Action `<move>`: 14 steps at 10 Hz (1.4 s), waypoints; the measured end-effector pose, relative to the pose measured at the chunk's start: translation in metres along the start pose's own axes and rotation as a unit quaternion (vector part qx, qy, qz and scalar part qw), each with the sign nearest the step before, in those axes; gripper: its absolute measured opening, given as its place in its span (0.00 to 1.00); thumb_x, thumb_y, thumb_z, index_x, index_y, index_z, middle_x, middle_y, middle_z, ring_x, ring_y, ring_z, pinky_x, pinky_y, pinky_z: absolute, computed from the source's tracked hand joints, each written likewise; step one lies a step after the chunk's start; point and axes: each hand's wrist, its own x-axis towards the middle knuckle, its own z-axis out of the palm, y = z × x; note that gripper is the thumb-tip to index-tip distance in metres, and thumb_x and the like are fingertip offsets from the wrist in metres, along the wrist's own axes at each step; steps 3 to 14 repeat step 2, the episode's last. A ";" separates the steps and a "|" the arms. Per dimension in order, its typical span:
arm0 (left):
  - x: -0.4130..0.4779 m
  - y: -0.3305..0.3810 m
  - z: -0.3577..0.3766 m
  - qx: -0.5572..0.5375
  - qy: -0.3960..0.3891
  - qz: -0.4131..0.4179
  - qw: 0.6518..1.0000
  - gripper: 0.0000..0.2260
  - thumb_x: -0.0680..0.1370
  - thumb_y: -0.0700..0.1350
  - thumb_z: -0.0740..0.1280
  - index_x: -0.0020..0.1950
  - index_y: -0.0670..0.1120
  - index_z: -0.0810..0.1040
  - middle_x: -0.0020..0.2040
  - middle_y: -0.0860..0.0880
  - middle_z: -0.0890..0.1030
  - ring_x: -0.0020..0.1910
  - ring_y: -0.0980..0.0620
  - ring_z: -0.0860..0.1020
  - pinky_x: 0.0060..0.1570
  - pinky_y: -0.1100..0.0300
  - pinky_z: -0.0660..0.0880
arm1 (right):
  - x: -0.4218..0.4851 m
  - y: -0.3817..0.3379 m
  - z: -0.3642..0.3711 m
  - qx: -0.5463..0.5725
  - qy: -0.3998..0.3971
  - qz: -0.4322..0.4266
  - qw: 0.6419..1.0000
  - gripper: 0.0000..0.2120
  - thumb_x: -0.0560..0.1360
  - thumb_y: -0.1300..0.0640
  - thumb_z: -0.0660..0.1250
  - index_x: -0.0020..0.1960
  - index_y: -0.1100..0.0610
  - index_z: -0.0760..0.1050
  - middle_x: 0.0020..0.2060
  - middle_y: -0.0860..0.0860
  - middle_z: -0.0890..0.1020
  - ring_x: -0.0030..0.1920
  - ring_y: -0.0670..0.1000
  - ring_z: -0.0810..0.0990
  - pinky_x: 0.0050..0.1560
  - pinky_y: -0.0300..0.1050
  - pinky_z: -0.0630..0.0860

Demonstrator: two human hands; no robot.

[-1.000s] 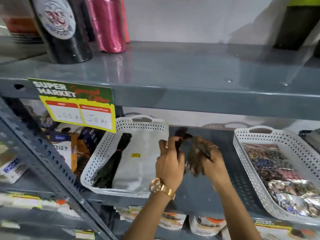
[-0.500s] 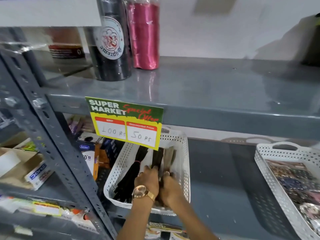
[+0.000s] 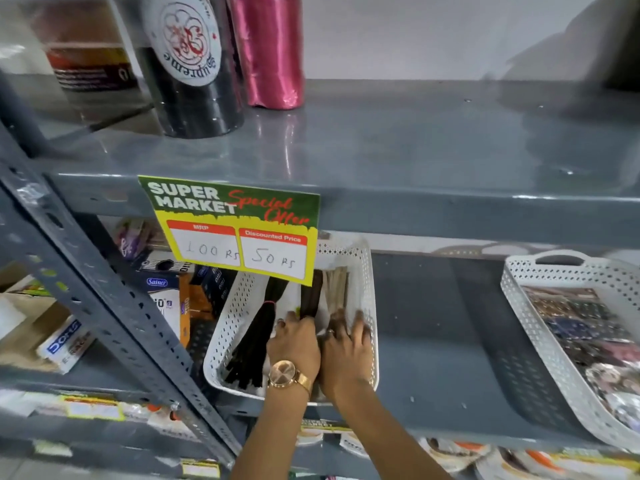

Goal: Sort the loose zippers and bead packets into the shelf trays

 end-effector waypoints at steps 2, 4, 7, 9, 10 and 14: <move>0.004 -0.001 -0.016 0.008 0.045 0.047 0.998 0.14 0.77 0.41 0.59 0.62 0.47 0.75 0.63 0.42 0.72 0.62 0.39 0.71 0.53 0.47 0.75 | -0.007 0.015 -0.024 0.086 0.093 -0.042 0.991 0.23 0.76 0.59 0.57 0.70 0.61 0.64 0.74 0.57 0.61 0.76 0.64 0.42 0.76 0.60 0.47; 0.004 -0.001 -0.016 0.008 0.045 0.047 0.998 0.14 0.77 0.41 0.59 0.62 0.47 0.75 0.63 0.42 0.72 0.62 0.39 0.71 0.53 0.47 0.75 | -0.007 0.015 -0.024 0.086 0.093 -0.042 0.991 0.23 0.76 0.59 0.57 0.70 0.61 0.64 0.74 0.57 0.61 0.76 0.64 0.42 0.76 0.60 0.47; 0.004 -0.001 -0.016 0.008 0.045 0.047 0.998 0.14 0.77 0.41 0.59 0.62 0.47 0.75 0.63 0.42 0.72 0.62 0.39 0.71 0.53 0.47 0.75 | -0.007 0.015 -0.024 0.086 0.093 -0.042 0.991 0.23 0.76 0.59 0.57 0.70 0.61 0.64 0.74 0.57 0.61 0.76 0.64 0.42 0.76 0.60 0.47; 0.004 -0.001 -0.016 0.008 0.045 0.047 0.998 0.14 0.77 0.41 0.59 0.62 0.47 0.75 0.63 0.42 0.72 0.62 0.39 0.71 0.53 0.47 0.75 | -0.007 0.015 -0.024 0.086 0.093 -0.042 0.991 0.23 0.76 0.59 0.57 0.70 0.61 0.64 0.74 0.57 0.61 0.76 0.64 0.42 0.76 0.60 0.47; 0.004 -0.001 -0.016 0.008 0.045 0.047 0.998 0.14 0.77 0.41 0.59 0.62 0.47 0.75 0.63 0.42 0.72 0.62 0.39 0.71 0.53 0.47 0.75 | -0.007 0.015 -0.024 0.086 0.093 -0.042 0.991 0.23 0.76 0.59 0.57 0.70 0.61 0.64 0.74 0.57 0.61 0.76 0.64 0.42 0.76 0.60 0.47; 0.004 -0.001 -0.016 0.008 0.045 0.047 0.998 0.14 0.77 0.41 0.59 0.62 0.47 0.75 0.63 0.42 0.72 0.62 0.39 0.71 0.53 0.47 0.75 | -0.007 0.015 -0.024 0.086 0.093 -0.042 0.991 0.23 0.76 0.59 0.57 0.70 0.61 0.64 0.74 0.57 0.61 0.76 0.64 0.42 0.76 0.60 0.47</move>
